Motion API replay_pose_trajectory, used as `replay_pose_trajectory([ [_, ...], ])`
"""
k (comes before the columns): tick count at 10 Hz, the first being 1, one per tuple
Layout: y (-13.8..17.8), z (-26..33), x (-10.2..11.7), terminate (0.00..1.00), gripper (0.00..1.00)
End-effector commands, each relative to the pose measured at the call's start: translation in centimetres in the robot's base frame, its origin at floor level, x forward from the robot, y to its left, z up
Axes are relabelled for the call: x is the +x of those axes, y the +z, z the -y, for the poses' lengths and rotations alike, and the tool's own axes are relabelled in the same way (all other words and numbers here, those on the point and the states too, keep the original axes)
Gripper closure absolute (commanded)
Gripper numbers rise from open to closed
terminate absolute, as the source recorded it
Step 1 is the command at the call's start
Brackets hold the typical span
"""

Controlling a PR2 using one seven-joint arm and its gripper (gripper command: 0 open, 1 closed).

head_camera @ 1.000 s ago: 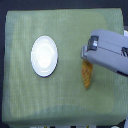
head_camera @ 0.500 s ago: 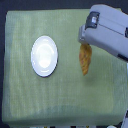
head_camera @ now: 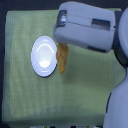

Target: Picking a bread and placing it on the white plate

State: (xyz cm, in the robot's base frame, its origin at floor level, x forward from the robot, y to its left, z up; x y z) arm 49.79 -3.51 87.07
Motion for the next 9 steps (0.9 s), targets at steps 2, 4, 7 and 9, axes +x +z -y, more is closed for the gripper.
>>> replay_pose_trajectory([
  [2, -6.5, -13.6, -0.7, 0.00, 1.00],
  [4, -8.6, -14.8, 0.0, 0.00, 1.00],
  [7, -9.4, -13.2, 1.0, 0.00, 1.00],
  [9, -9.4, -12.7, 1.0, 0.00, 1.00],
])
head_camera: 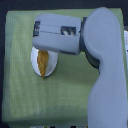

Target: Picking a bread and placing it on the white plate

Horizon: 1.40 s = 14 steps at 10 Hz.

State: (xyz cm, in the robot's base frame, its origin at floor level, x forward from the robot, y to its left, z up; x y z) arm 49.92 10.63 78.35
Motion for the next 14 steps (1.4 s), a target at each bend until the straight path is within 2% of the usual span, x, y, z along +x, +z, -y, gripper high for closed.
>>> replay_pose_trajectory([
  [1, -1.0, 0.9, 0.2, 0.00, 1.00],
  [2, -1.1, 0.3, -0.4, 0.00, 0.00],
  [4, -1.2, 0.0, -0.6, 0.00, 0.00],
  [12, -0.2, 1.2, 1.1, 0.00, 0.00],
  [14, 1.5, 1.2, 1.8, 0.00, 0.00],
])
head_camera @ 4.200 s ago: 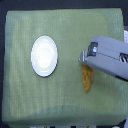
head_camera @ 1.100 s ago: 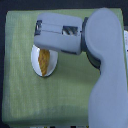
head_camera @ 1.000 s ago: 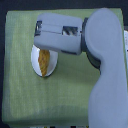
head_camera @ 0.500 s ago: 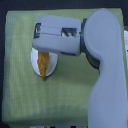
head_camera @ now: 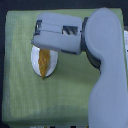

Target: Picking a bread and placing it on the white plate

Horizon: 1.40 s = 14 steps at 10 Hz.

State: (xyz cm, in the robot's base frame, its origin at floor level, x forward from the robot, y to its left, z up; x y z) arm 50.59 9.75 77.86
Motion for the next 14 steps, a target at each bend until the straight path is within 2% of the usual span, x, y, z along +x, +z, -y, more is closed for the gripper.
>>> replay_pose_trajectory([
  [1, 4.4, 0.6, 1.7, 0.00, 0.00],
  [3, 10.7, 2.0, 3.0, 0.00, 0.00],
  [6, 18.5, 4.8, 3.9, 0.00, 0.00],
  [9, 18.9, 9.1, 3.4, 0.00, 0.00],
  [13, 17.7, 24.3, 2.1, 0.00, 0.00],
  [14, 17.6, 25.7, 1.8, 0.00, 0.00],
])
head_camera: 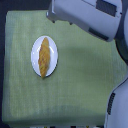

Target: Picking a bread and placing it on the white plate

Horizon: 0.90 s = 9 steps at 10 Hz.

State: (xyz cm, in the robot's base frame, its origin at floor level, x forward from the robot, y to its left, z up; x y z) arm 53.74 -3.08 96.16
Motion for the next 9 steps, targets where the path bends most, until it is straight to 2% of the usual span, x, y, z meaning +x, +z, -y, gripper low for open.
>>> replay_pose_trajectory([
  [1, -0.8, 16.2, -1.3, 0.00, 0.00],
  [4, -1.8, 24.4, -1.9, 0.00, 0.00],
  [7, -2.4, 26.6, -2.1, 0.00, 0.00],
  [9, -3.5, 26.5, -3.3, 0.00, 0.00],
])
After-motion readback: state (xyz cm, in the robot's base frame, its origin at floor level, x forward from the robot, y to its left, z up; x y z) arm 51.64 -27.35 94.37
